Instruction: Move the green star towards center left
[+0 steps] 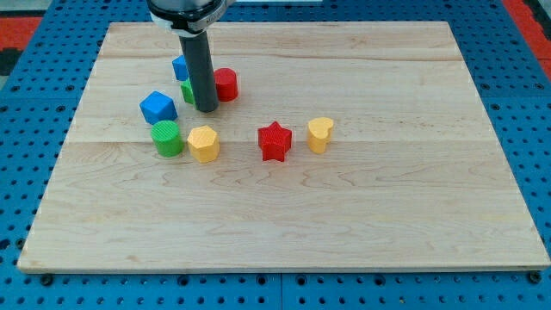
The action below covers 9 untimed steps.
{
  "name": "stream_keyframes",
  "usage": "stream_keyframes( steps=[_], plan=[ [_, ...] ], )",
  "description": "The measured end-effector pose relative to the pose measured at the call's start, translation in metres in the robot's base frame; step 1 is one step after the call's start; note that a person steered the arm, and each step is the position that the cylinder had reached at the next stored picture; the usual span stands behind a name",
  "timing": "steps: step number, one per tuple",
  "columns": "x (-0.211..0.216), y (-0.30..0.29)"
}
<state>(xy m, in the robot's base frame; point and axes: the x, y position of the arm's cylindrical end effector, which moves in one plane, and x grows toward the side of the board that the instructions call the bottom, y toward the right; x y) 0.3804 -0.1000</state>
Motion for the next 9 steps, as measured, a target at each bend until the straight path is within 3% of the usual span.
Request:
stream_keyframes(
  steps=[1, 2, 3, 9],
  plan=[
    [-0.011, 0.032],
    [-0.025, 0.026],
    [-0.025, -0.043],
    [-0.051, -0.069]
  ],
)
